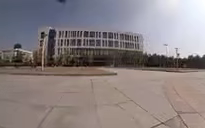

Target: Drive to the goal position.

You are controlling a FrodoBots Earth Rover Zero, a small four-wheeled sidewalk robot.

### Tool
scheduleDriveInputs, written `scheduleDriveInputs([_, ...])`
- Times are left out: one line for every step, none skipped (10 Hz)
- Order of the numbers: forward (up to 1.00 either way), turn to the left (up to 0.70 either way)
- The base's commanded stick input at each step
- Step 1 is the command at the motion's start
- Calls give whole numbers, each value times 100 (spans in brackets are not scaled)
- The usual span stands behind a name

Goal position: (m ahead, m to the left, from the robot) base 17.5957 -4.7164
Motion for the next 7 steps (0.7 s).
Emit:
scheduleDriveInputs([70, -9])
scheduleDriveInputs([70, -3])
scheduleDriveInputs([70, 0])
scheduleDriveInputs([70, 0])
scheduleDriveInputs([70, 0])
scheduleDriveInputs([70, 0])
scheduleDriveInputs([70, 0])
